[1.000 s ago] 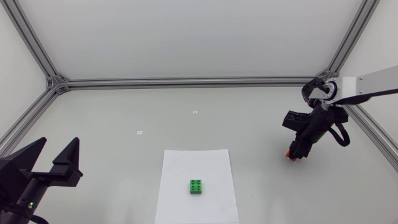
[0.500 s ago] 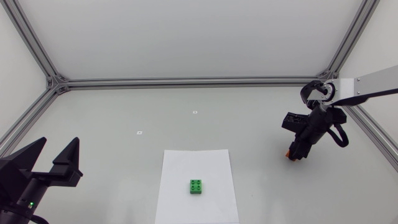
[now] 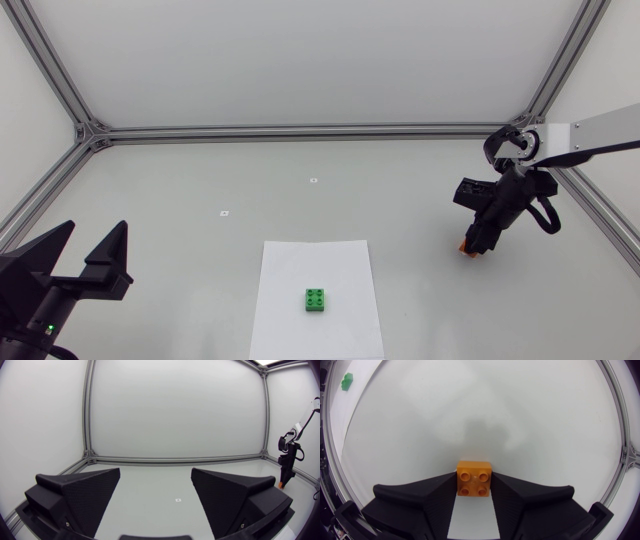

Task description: Pick up the orange 2x2 brick with the right arm and stack it on top of the green 2x2 brick in the center

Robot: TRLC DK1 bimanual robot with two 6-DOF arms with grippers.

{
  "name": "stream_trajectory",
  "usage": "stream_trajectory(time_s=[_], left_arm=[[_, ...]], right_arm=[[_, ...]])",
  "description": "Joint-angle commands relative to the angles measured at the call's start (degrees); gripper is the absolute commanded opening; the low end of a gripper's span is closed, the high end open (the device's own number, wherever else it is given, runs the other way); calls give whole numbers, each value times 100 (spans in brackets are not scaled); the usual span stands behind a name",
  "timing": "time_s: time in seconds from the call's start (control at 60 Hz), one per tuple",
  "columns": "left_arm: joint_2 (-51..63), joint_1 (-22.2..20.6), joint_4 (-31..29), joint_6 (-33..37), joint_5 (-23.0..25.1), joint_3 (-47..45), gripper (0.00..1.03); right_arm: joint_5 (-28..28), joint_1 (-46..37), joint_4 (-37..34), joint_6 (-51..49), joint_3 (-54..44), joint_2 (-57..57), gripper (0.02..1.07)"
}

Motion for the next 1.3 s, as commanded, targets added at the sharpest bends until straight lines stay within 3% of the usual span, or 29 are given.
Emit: stream_trajectory(time_s=[0.0,0.1,0.167,0.333,0.4,0.833,1.283], left_arm=[[-32,5,-65,31,16,-235,99],[-32,5,-65,31,16,-235,99],[-32,5,-65,31,16,-235,99],[-32,5,-65,31,16,-235,99],[-32,5,-65,31,16,-235,99],[-32,5,-65,31,16,-235,99],[-32,5,-65,31,16,-235,99]], right_arm=[[-3,-13,-136,-131,125,247,34],[-38,-31,-215,-113,169,317,28],[-170,-39,-303,-78,257,326,18],[-152,-39,-330,-96,213,335,16],[-213,-48,-330,-87,292,352,8],[94,128,127,-43,-33,-166,8],[-3,998,-365,54,-437,-1599,8]])
